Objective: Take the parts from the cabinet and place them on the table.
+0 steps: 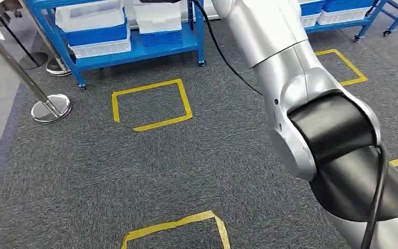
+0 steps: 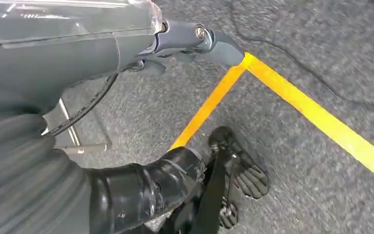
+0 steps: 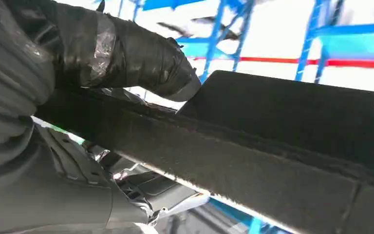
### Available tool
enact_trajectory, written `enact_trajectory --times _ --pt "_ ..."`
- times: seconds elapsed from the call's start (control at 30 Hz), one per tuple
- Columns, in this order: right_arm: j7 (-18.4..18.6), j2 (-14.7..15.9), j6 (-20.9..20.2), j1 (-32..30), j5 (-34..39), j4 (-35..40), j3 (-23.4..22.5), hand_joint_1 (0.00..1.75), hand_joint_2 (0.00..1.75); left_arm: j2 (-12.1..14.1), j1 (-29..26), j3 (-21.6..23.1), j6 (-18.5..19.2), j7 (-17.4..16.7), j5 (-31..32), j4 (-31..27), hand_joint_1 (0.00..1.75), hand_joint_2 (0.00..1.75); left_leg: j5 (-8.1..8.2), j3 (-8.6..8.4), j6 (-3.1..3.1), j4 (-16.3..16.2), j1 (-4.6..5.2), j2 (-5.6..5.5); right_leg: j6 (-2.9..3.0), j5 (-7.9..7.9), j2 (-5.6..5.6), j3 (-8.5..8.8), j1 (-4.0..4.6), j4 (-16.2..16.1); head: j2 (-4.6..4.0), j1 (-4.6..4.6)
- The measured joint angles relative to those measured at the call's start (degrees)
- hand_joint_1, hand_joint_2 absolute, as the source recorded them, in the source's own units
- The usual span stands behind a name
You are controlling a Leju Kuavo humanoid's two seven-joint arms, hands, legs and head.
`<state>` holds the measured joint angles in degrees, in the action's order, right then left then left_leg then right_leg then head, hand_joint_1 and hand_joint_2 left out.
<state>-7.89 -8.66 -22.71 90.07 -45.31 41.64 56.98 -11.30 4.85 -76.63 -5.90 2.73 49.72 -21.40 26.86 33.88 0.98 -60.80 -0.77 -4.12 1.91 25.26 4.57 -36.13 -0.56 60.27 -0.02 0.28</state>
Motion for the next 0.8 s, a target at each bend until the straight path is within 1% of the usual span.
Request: enact_trajectory --times 0.03,0.07,0.1,0.13,0.17,0.2,0.23,0.27,0.3,0.33,0.37,0.4,0.43,0.47,0.5,0.53,0.57,0.6,0.63,0.67,0.7,0.73,0.77,0.8 --pt "0.1 0.0 0.0 0.2 -0.1 0.1 0.0 1.75 1.75 0.0 0.0 0.0 0.0 -0.1 0.0 0.0 0.0 1.75 -0.55 -0.26 0.06 0.5 0.15 -0.54 -0.46 -0.28 0.66 -0.34 -0.01 0.1 0.0 -0.09" --pt "0.0 -0.1 0.0 0.2 -0.1 0.1 0.0 1.75 1.75 0.0 0.0 0.0 0.0 -0.1 0.1 0.0 0.0 1.75 -0.56 -0.32 0.11 0.7 0.41 0.08 -0.93 -0.59 1.06 -0.63 -0.45 0.0 0.0 -0.09" --pt "0.0 0.0 0.1 0.1 -0.2 0.0 0.0 1.75 1.75 0.0 0.1 0.0 -0.2 -0.1 0.2 0.0 0.0 1.75 -0.58 -0.4 0.14 0.8 0.57 0.45 -1.29 -0.82 1.78 -0.8 -0.74 -0.2 0.0 -0.11" --pt "0.0 0.1 0.1 0.1 -0.2 -0.1 -0.2 1.75 1.75 0.1 0.3 0.0 -0.2 -0.1 0.2 0.0 0.0 1.75 -0.67 -0.58 0.26 1.4 0.63 0.92 -1.81 -1.17 2.36 -0.79 -0.81 -0.7 0.0 -0.09" --pt "-0.1 0.2 0.1 0.1 -0.3 -0.1 -0.5 1.75 1.75 -0.1 0.3 0.0 -0.3 -0.1 0.3 0.1 0.0 1.75 -0.85 -1.62 0.49 3.9 0.12 1.96 -2.49 -1.58 2.98 -0.73 -0.15 -1.3 0.0 -0.11" --pt "-0.1 0.5 0.2 0.2 -0.5 -0.1 -0.7 1.75 1.75 -0.1 0.3 0.0 -0.4 -0.1 0.3 0.1 0.0 1.75 -1.54 -2.12 0.58 4.8 -0.17 3.09 -2.23 -0.8 0.06 -1.06 -0.12 -0.8 0.0 -0.04" --pt "-0.1 0.6 0.1 0.4 -0.5 -0.1 -0.7 1.75 1.75 -0.1 0.3 0.0 -0.4 -0.1 0.4 0.1 0.0 1.75 -1.83 -2.21 0.97 5.4 -0.19 3.42 -2.22 1.05 -2.55 -2.07 0.03 1.3 0.0 -0.02" --pt "-0.1 0.6 0.1 0.5 -0.5 -0.1 -0.7 1.75 1.75 -0.1 0.2 0.0 -0.5 -0.1 0.4 0.1 0.0 1.75 -1.85 -2.1 1.02 5.4 -0.15 4.2 -2.49 3.18 -3.71 -3.83 -0.2 5.2 0.0 -0.06" --pt "-0.1 0.5 0.1 0.3 -0.5 -0.1 -0.7 1.75 1.75 -0.1 0.1 0.0 -0.5 -0.1 0.5 0.1 0.0 1.75 -1.74 -2.01 1.0 5.2 -0.15 5.02 -2.78 5.3 -4.2 -6.04 -0.36 10.2 0.0 -0.06" --pt "-0.1 0.6 0.1 0.2 -0.6 -0.2 -0.7 1.75 1.75 -0.1 0.1 0.0 -0.5 -0.1 0.5 0.1 0.0 1.75 -1.64 -1.89 1.03 4.9 -0.16 5.77 -3.08 6.35 -4.31 -7.67 -0.54 13.8 0.0 -0.04" --pt "-0.2 0.6 0.1 0.0 -0.6 -0.3 -0.7 1.75 1.75 -0.1 0.2 0.0 -0.5 -0.1 0.5 0.1 0.0 1.75 -1.51 -1.75 0.97 4.7 -0.16 6.48 -3.31 6.26 -4.33 -8.35 -0.73 15.3 0.0 -0.06" --pt "-0.1 0.6 0.1 0.0 -0.6 -0.3 -0.7 1.75 1.75 -0.1 0.2 0.0 -0.5 -0.1 0.5 0.1 0.0 1.75 -1.34 -1.62 0.88 4.3 -0.17 7.06 -3.46 5.02 -4.49 -7.6 -0.82 14.0 0.0 -0.04" --pt "-0.1 0.6 0.1 0.0 -0.7 -0.3 -0.7 1.75 1.75 -0.1 0.3 0.0 -0.5 -0.1 0.5 0.2 0.0 1.75 -1.05 -1.52 0.77 3.9 -0.19 7.72 -3.51 2.91 -4.83 -5.48 -0.84 10.2 0.0 -0.04" --pt "-0.2 0.6 0.1 0.1 -0.7 -0.3 -0.7 1.75 1.75 -0.1 0.3 0.0 -0.5 0.1 0.5 0.2 0.0 1.75 -0.65 -1.53 0.53 3.4 -0.22 8.34 -3.42 0.3 -5.83 -1.96 -0.78 4.2 0.0 -0.04" --pt "-0.3 0.6 0.1 0.2 -0.8 -0.3 -0.7 1.75 1.75 -0.1 0.3 0.0 -0.5 0.3 0.5 0.3 0.0 1.75 -0.25 -1.52 0.2 2.8 -0.14 8.84 -3.22 -0.25 -7.87 0.21 -0.59 -0.2 0.0 -0.04" --pt "-0.3 0.6 0.1 0.3 -0.9 -0.2 -0.7 1.75 1.75 -0.1 0.3 0.0 -0.3 0.4 0.5 0.3 0.0 1.75 0.05 -1.23 -0.24 2.4 0.42 9.24 -2.59 0.34 -9.43 0.29 0.16 -0.1 0.0 -0.06" --pt "-0.3 0.4 0.0 0.3 -0.9 0.0 -0.7 1.75 1.75 -0.1 0.3 0.0 -0.4 0.3 0.5 0.3 0.0 1.75 0.18 -1.22 -0.57 2.2 0.47 9.78 -2.26 0.11 -8.25 -0.02 0.04 -0.2 0.0 -0.11" --pt "-0.3 0.4 0.0 0.3 -0.9 -0.1 -0.7 1.75 1.75 -0.1 0.4 0.0 -0.4 0.3 0.6 0.4 0.0 1.75 0.19 -1.31 -0.78 2.2 0.43 10.27 -2.05 0.09 -7.74 -0.26 0.31 -0.1 0.0 -0.04" --pt "-0.3 0.5 0.0 0.3 -0.9 -0.1 -0.7 1.75 1.75 0.0 0.4 0.0 -0.6 0.3 0.6 0.4 0.0 1.75 0.12 -1.41 -1.02 2.3 0.4 10.82 -1.83 0.03 -7.05 -0.4 0.34 0.0 0.0 -0.09" --pt "-0.3 0.5 0.0 0.4 -1.0 -0.1 -0.7 1.75 1.75 0.0 0.5 0.0 -0.6 0.3 0.6 0.5 0.0 1.75 0.25 -1.5 -1.28 2.3 0.4 11.49 -1.34 -0.28 -6.29 -0.43 -0.08 -0.4 0.0 -0.06" --pt "-0.3 0.4 0.0 0.4 -1.0 -0.1 -0.7 1.75 1.75 0.0 0.4 0.0 -0.7 0.4 0.6 0.6 0.0 1.75 1.2 -1.22 -1.58 1.8 0.05 10.22 -0.86 -0.65 -5.67 -0.25 -0.38 -0.8 0.0 -0.06" --pt "-0.3 0.4 -0.1 0.6 -1.0 -0.1 -0.8 1.75 1.75 0.1 0.4 0.0 -0.7 0.5 0.6 0.7 0.0 1.75 3.08 -0.51 -1.71 -0.2 -0.04 7.77 -0.49 -0.87 -5.14 -0.36 -0.45 -0.9 0.0 -0.06" --pt "-0.2 0.3 -0.2 0.6 -1.1 0.0 -0.8 1.75 1.75 0.1 0.3 0.0 -0.7 0.5 0.6 0.9 0.0 1.75 5.34 1.03 -1.83 -3.9 -0.19 6.05 -0.35 -0.99 -4.53 -0.55 -0.44 -0.9 0.0 -0.11" --pt "-0.2 0.3 -0.3 0.6 -1.1 0.1 -0.7 1.75 1.75 0.1 0.3 0.0 -0.7 0.5 0.6 1.0 0.0 1.75 7.53 3.04 -1.96 -8.6 -0.22 5.14 -0.19 -1.1 -3.7 -0.71 -0.36 -0.9 0.0 -0.09"
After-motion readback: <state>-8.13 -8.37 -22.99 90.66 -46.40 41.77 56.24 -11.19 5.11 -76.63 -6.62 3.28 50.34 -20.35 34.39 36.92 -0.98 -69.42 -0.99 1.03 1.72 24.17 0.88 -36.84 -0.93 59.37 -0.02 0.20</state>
